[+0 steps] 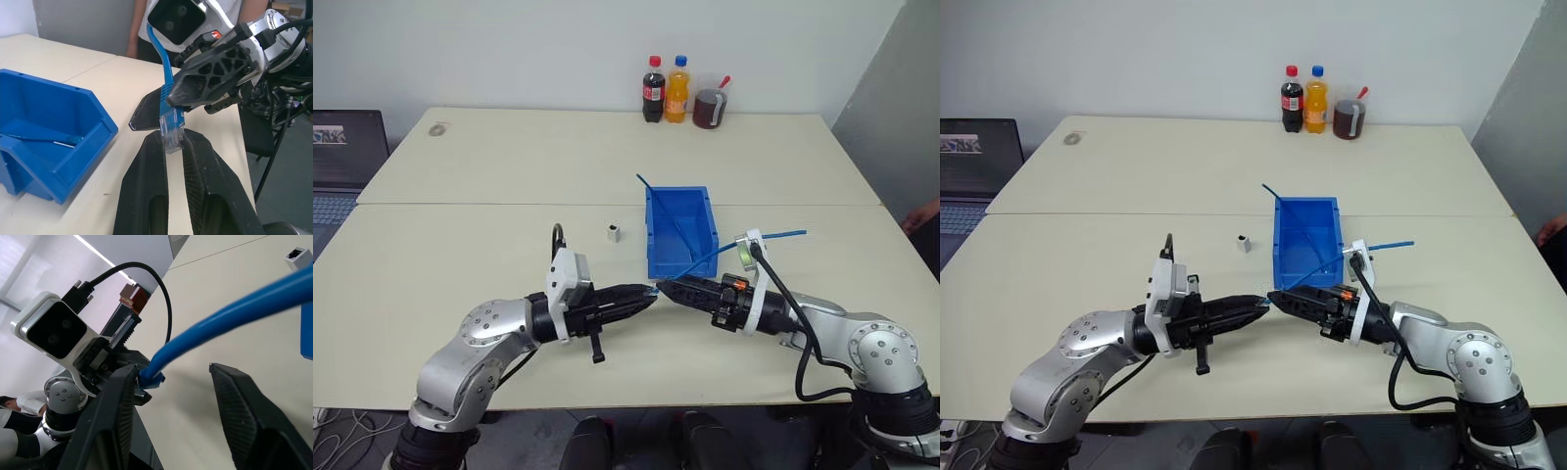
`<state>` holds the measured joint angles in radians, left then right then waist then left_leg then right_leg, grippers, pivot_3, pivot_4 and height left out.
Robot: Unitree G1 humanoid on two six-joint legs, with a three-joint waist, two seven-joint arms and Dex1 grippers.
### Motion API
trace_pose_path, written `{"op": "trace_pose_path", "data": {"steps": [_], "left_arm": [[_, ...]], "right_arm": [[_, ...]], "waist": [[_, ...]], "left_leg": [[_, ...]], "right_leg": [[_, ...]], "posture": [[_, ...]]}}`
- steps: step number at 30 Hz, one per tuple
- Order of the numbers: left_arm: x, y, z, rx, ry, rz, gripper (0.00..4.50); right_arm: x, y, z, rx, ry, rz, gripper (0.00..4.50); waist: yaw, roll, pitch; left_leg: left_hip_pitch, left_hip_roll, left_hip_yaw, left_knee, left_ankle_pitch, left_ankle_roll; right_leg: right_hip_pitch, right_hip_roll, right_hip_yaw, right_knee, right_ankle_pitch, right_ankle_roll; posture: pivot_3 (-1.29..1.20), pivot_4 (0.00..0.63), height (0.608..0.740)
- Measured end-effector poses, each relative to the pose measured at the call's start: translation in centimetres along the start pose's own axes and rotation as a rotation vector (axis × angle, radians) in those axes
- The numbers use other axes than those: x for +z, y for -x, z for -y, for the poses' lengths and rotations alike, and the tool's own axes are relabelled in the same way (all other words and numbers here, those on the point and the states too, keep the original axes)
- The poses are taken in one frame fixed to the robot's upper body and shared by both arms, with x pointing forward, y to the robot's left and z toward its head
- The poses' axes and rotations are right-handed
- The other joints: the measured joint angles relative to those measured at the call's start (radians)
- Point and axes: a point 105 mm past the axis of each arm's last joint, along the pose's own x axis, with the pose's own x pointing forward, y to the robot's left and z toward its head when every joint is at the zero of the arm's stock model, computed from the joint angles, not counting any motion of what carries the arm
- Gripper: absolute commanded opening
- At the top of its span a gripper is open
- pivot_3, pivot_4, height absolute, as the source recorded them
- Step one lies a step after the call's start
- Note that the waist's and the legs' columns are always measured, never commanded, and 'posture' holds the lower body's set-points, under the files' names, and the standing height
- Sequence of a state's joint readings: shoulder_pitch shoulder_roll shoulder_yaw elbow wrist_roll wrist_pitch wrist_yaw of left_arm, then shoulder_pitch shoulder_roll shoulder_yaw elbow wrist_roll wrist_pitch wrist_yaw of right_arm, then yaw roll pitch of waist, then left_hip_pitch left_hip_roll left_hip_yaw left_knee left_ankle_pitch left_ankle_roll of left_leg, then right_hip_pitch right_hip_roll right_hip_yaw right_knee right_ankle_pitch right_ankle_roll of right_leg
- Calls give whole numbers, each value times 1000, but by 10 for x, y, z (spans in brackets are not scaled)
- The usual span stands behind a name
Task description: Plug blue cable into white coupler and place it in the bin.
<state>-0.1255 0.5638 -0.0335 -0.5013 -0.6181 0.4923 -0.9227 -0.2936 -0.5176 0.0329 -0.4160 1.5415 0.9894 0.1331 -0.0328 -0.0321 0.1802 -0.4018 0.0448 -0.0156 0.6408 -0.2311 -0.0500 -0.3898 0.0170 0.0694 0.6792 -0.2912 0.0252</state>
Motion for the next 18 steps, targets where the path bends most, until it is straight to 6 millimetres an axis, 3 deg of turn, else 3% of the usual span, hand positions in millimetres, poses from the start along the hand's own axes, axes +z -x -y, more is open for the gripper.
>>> {"op": "trace_pose_path", "data": {"steps": [7, 8, 10, 18], "left_arm": [[-2, 0, -2, 22, 1, -7, 169], [-2, 0, -2, 27, -2, -8, 169], [-1, 0, -3, 37, -14, -6, 868], [-4, 6, -3, 37, -4, -30, 2556]], "right_arm": [[0, 0, -4, 32, 1, -2, 153], [0, 0, -4, 35, 0, -3, 114], [2, -1, -3, 37, 0, -3, 114], [7, -2, 8, -20, 5, 5, 114]], "waist": [[0, 0, 0], [0, 0, 0], [0, 0, 0], [-1, 0, 0]], "left_leg": [[0, 0, 0, 0, 0, 0], [0, 0, 0, 0, 0, 0], [0, 0, 0, 0, 0, 0], [0, 0, 0, -1, 0, 0]], "right_leg": [[0, 0, 0, 0, 0, 0], [0, 0, 0, 0, 0, 0], [0, 0, 0, 0, 0, 0], [-1, 0, 0, 0, 0, 0]], "posture": [[0, 150, 740], [0, 150, 740], [0, 150, 740], [0, 150, 740]]}}
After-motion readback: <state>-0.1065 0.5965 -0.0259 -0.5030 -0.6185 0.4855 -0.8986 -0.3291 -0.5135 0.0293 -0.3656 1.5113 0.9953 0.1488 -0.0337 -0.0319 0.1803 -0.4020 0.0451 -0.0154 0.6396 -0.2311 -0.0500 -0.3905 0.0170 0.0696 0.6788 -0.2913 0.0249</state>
